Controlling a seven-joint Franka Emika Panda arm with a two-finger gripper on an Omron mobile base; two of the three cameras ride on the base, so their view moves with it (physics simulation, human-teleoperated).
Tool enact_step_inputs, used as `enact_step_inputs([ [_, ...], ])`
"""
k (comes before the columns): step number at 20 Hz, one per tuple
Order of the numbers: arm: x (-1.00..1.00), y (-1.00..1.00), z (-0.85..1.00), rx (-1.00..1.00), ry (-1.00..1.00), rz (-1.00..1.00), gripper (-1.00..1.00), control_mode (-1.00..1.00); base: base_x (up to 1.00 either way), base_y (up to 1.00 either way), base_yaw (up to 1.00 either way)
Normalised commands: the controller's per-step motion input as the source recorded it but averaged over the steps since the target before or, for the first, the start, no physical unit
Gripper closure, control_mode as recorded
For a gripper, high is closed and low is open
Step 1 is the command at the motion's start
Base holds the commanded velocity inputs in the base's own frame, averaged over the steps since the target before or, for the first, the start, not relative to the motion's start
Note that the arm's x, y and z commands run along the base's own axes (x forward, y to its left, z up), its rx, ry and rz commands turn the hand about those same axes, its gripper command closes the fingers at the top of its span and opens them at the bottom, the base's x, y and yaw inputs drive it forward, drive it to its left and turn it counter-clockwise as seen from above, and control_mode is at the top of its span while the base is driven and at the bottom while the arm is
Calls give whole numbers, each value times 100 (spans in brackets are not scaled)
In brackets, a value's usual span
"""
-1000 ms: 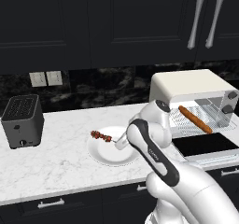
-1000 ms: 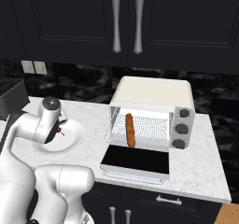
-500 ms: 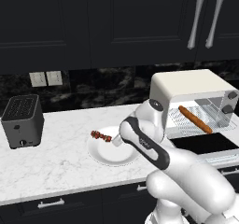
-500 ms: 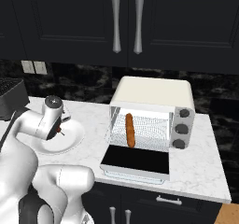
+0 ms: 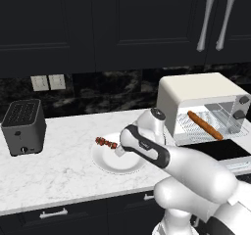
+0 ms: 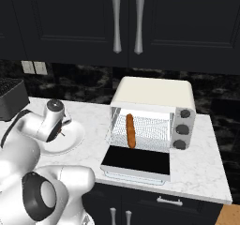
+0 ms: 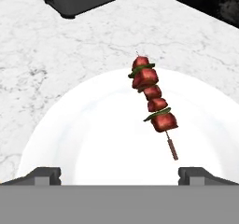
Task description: Pick up the kebab skewer and baguette bread, and place them inside the toaster oven. Close the toaster oven door and start by setting the timer.
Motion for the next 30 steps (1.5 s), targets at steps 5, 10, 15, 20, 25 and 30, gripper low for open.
enact_step_inputs([
  [5,31,0,-5,0,-1,0,-100,-100,0,0,0],
  [10,46,0,0,0,0,0,-100,-100,0,0,0],
  [15,21,2,-8,0,0,0,-100,-100,0,0,0],
  [20,0,25,-25,0,0,0,-100,-100,0,0,0],
  [25,6,15,-17,0,0,0,-100,-100,0,0,0],
  [30,12,0,-14,0,0,0,-100,-100,0,0,0],
])
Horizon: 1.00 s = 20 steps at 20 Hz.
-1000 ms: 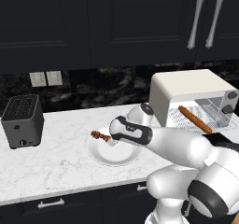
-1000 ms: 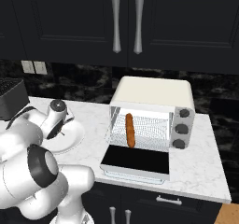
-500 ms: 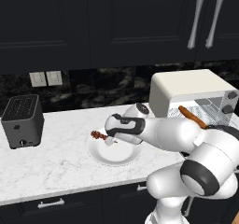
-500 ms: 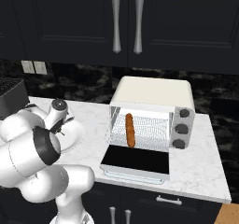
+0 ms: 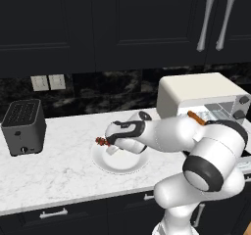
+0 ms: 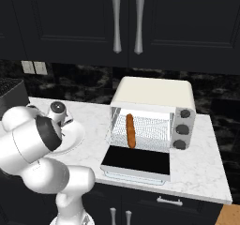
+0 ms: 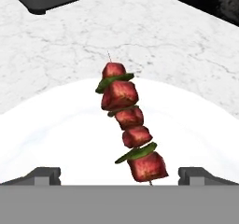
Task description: Pick up the kebab skewer and baguette bread, and place them inside the toaster oven. Close the toaster oven door and start by setting the timer.
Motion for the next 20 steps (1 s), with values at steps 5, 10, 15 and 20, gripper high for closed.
enact_step_inputs([
  [5,0,1,-20,0,0,0,-100,-100,0,0,0],
  [10,0,0,-14,0,0,0,-100,-100,0,0,0],
  [15,1,0,-3,0,0,0,-100,-100,0,0,0],
  [20,8,0,0,0,0,0,-100,-100,0,0,0],
])
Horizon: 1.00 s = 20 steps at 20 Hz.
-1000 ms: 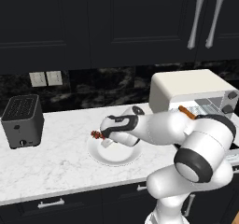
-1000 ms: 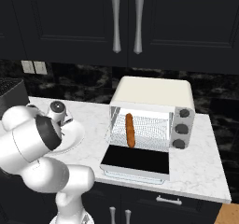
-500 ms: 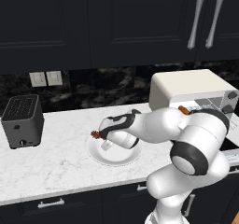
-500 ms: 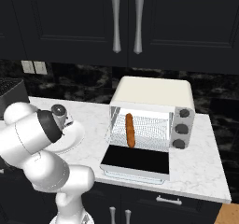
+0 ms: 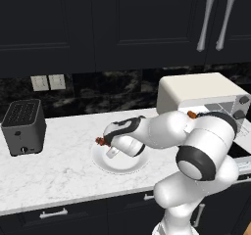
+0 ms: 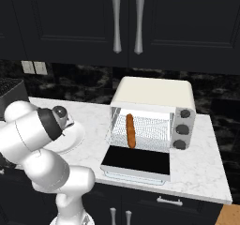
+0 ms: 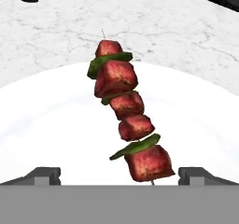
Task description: Pick up the kebab skewer and baguette bread, and place them inside the toaster oven. Close the toaster oven door and start by setting the timer.
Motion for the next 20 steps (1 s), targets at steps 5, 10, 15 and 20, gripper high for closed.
enact_step_inputs([
  [5,1,0,-1,0,0,0,-100,-100,0,0,0],
  [10,3,4,-4,0,0,0,-100,-100,0,0,0],
  [15,8,0,0,0,0,0,-100,-100,0,0,0],
  [20,10,1,-5,0,0,0,-100,-100,0,0,0],
])
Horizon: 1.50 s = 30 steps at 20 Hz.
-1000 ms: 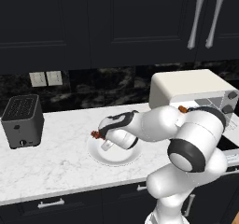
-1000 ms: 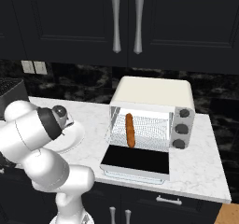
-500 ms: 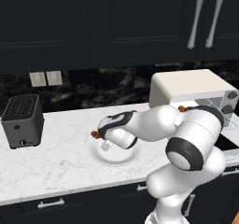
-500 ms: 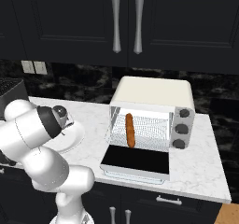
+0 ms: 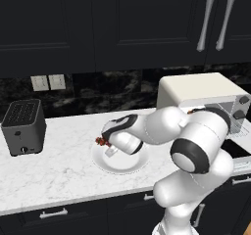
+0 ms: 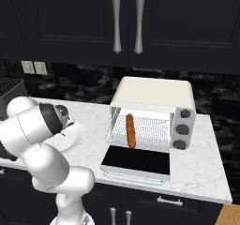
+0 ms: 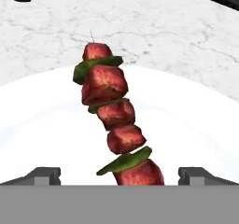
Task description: Pick up the kebab skewer and baguette bread, and place them inside the toaster oven. Close the toaster oven door and start by setting the timer.
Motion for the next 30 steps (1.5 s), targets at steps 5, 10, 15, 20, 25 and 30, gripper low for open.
enact_step_inputs([
  [5,15,5,-10,0,0,0,-100,-100,0,0,0],
  [10,11,10,-19,0,0,0,-100,-100,0,0,0],
  [15,0,8,-29,0,-1,0,100,-100,0,0,0],
  [20,0,0,-19,0,-6,0,100,-100,0,0,0],
  [25,-1,0,0,0,-3,0,100,-100,0,0,0],
  [30,-40,-4,6,0,-7,0,100,-100,0,0,0],
])
